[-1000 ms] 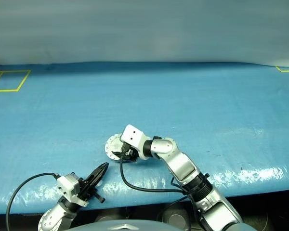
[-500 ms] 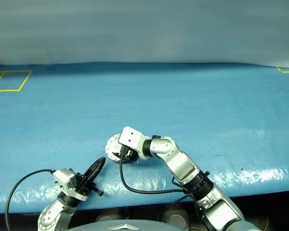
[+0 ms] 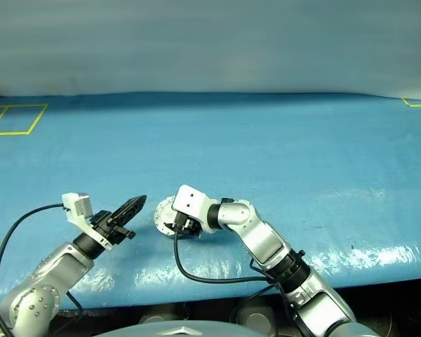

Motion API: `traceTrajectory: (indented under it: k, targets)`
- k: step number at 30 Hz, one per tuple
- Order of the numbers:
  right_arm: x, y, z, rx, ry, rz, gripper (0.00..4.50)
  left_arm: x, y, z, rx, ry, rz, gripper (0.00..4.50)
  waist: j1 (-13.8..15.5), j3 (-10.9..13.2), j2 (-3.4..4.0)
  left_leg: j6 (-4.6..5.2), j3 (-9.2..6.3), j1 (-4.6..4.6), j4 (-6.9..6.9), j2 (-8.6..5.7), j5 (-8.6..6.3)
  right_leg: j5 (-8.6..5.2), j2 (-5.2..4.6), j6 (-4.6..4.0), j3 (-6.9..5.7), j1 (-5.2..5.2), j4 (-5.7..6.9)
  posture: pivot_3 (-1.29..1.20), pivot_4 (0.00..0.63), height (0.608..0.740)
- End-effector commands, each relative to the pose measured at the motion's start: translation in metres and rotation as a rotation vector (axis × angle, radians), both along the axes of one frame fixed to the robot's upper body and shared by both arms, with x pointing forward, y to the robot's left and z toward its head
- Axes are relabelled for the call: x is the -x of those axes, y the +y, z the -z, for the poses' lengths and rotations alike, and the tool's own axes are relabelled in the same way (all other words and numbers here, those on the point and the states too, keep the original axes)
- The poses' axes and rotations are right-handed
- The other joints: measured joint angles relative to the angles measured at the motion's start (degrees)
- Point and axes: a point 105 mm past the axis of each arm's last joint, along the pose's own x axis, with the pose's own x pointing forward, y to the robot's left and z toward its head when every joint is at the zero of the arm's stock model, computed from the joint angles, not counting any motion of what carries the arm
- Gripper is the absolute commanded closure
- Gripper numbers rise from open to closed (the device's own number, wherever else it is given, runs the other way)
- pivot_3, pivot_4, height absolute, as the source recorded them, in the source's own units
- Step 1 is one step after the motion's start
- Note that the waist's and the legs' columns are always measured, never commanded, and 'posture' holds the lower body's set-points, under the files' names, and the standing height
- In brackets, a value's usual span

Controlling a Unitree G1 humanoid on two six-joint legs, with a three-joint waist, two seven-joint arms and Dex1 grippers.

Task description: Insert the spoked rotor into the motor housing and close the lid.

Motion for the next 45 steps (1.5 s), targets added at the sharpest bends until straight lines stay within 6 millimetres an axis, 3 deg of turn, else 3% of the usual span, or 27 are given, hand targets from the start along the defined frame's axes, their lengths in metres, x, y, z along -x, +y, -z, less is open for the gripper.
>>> traceTrajectory:
  k: [1, 16, 28, 31, 33, 37, 45]
  targets:
    - [0.001, -0.006, 0.013, 0.043, 0.034, 0.027, 1.46, 0.005, -0.013, -0.009, 0.006, 0.03, 0.158, 4.5, 0.0, 0.0, 0.0, 0.0, 0.0, 0.02, 0.0, -0.03, 0.0, -0.03, 0.0, -0.06, 0.0, 0.01, 0.01, 0.0, 0.15, 0.74]
    - [-0.001, -0.006, 0.01, 0.031, 0.029, 0.042, 1.46, -0.025, -0.005, 0.022, -0.183, 0.134, 0.217, 4.5, 0.1, 0.0, 0.01, -0.02, 0.12, 0.19, -0.11, -0.08, 0.01, -0.06, 0.0, -0.13, 0.11, 0.07, 0.0, 0.0, 0.15, 0.74]
    - [0.002, -0.006, 0.008, -0.012, 0.085, 0.044, 1.46, -0.023, -0.018, 0.03, -0.198, 0.152, 0.319, 4.5, 0.2, 0.0, 0.0, -0.02, 0.11, 0.19, -0.13, -0.01, 0.0, -0.05, -0.04, -0.12, 0.13, 0.07, -0.01, 0.0, 0.15, 0.74]
    - [0.006, -0.009, 0.01, -0.025, 0.131, 0.051, 0.48, -0.022, -0.018, 0.032, -0.206, 0.16, 0.327, 4.5, 0.2, 0.0, -0.01, -0.01, 0.11, 0.19, -0.13, -0.01, 0.0, -0.05, -0.06, -0.1, 0.14, 0.07, -0.03, 0.0, 0.15, 0.74]
    - [0.006, -0.012, 0.011, -0.032, 0.144, 0.069, 0.05, -0.022, -0.018, 0.033, -0.214, 0.163, 0.33, 4.5, 0.3, 0.0, -0.01, 0.0, 0.1, 0.19, -0.14, 0.0, -0.01, -0.05, -0.07, -0.1, 0.14, 0.07, -0.06, 0.0, 0.15, 0.74]
    - [0.006, -0.034, 0.008, -0.072, 0.132, 0.151, 0.05, -0.022, -0.017, 0.034, -0.223, 0.165, 0.331, 4.5, 0.5, 0.0, -0.03, 0.01, 0.1, 0.19, -0.15, 0.02, -0.01, -0.05, -0.11, -0.1, 0.14, 0.07, -0.08, 0.0, 0.15, 0.74]
    - [0.02, -0.078, -0.035, -0.441, 0.275, 0.325, 0.05, -0.022, -0.02, 0.037, -0.24, 0.16, 0.348, 4.5, 0.7, 0.0, -0.01, 0.05, 0.1, 0.03, -0.13, 0.09, -0.03, -0.05, -0.12, -0.08, 0.15, -0.02, -0.08, 0.0, 0.15, 0.74]
